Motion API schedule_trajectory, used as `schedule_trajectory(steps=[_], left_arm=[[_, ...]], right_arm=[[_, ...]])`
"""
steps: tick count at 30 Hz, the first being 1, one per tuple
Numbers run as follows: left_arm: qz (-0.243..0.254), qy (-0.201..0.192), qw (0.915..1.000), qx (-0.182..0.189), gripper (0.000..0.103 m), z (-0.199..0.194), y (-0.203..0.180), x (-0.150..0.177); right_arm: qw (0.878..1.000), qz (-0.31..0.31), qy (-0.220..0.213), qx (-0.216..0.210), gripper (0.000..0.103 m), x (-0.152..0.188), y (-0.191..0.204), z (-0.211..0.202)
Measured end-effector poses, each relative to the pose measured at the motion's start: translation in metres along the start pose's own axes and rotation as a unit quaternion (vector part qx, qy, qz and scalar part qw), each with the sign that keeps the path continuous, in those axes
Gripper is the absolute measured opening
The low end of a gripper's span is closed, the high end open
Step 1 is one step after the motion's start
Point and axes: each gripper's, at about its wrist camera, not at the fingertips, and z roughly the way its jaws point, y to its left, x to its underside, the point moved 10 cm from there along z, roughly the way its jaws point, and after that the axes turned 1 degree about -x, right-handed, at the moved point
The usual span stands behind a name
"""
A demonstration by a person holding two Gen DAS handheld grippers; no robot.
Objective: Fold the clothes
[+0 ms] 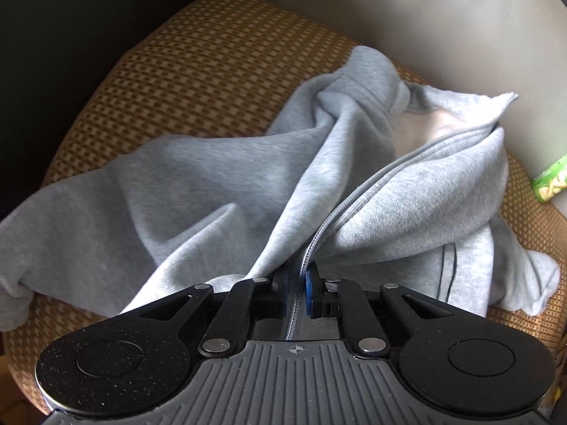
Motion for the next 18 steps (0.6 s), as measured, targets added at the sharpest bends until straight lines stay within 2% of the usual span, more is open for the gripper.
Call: schedule_trajectory(steps=[1,2,4,10,12,14,15,18], left_arm=[[-0.002,0.002,1.0,-0.001,0.005,-0.001,0.002,0.001],[-0.003,0.002,1.0,0.0,0.005,-0.002,0.001,0.001],[-0.003,0.005,1.0,0.005,0.005,-0.005,-0.002,0.003],[0.049,0.017,0.9965,0.066,0.006,-0.021,-0.056,0.032],[0.072,0.028,0.9929,0.09,0.012,-0.025,-0.078,0.052],[0.098,0.051,0.9887,0.102,0.019,-0.019,-0.094,0.078],[0.115,0.064,0.9864,0.098,0.027,-0.012,-0.098,0.093],[0.145,0.118,0.9802,0.064,0.034,0.03,-0.099,0.14]], right_arm=[[1.0,-0.001,0.0,-0.004,0.026,-0.003,0.002,0.003],[1.0,0.0,0.001,-0.008,0.018,-0.005,0.002,0.001],[1.0,0.005,-0.004,-0.014,0.012,-0.008,0.003,-0.014],[0.999,0.003,-0.035,-0.033,0.011,0.002,0.006,-0.115],[0.999,0.018,-0.031,-0.037,0.011,0.016,0.008,-0.144],[0.999,0.028,-0.007,-0.034,0.011,0.041,0.012,-0.154],[0.999,0.032,0.007,-0.031,0.011,0.054,0.014,-0.157],[0.993,0.085,0.078,-0.037,0.011,0.107,0.01,-0.125]])
